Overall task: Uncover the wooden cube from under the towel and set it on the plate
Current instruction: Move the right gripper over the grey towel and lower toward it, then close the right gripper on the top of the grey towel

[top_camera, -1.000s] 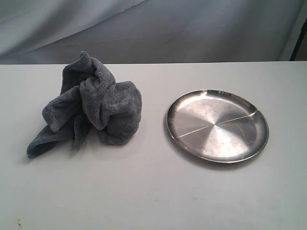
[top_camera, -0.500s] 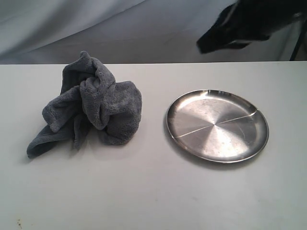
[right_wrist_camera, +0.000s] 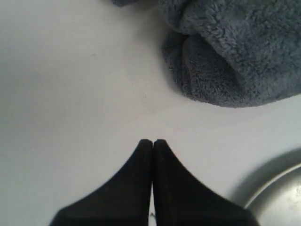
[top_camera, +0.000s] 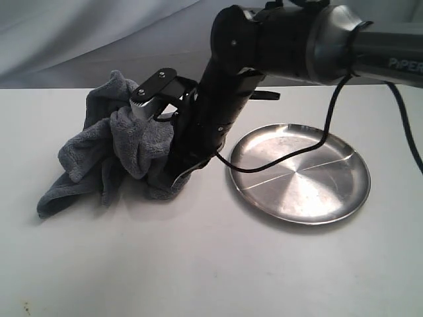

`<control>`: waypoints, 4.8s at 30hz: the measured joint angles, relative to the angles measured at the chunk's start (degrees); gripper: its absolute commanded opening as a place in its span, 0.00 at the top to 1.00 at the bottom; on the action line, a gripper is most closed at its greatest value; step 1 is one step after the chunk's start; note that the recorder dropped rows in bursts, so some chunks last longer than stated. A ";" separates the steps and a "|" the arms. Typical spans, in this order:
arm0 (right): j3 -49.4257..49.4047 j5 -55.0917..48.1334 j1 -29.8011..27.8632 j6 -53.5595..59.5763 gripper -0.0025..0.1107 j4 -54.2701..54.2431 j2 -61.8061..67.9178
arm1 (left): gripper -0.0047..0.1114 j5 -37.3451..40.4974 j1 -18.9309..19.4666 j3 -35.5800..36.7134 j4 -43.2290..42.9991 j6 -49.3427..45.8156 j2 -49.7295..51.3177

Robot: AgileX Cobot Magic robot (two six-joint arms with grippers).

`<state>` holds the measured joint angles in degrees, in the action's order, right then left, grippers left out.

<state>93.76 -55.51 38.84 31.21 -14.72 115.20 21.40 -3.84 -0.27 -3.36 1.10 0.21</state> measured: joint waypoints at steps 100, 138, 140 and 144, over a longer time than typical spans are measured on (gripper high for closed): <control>0.72 -1.49 -2.90 15.76 0.98 -17.34 -5.26 | 0.96 0.00 0.00 0.00 0.00 0.00 0.00; 0.72 37.32 4.20 7.22 0.11 4.84 9.99 | 0.96 0.00 0.00 0.00 0.00 0.00 0.00; 0.72 37.32 3.79 6.19 0.17 4.96 10.81 | 0.96 0.00 0.00 0.00 0.00 0.00 0.00; 0.72 37.32 3.04 5.17 0.40 5.18 11.77 | 0.96 0.00 0.00 0.00 0.00 0.00 0.00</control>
<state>94.48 -18.19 41.89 36.38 -9.54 126.97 21.40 -3.84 -0.27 -3.36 1.10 0.21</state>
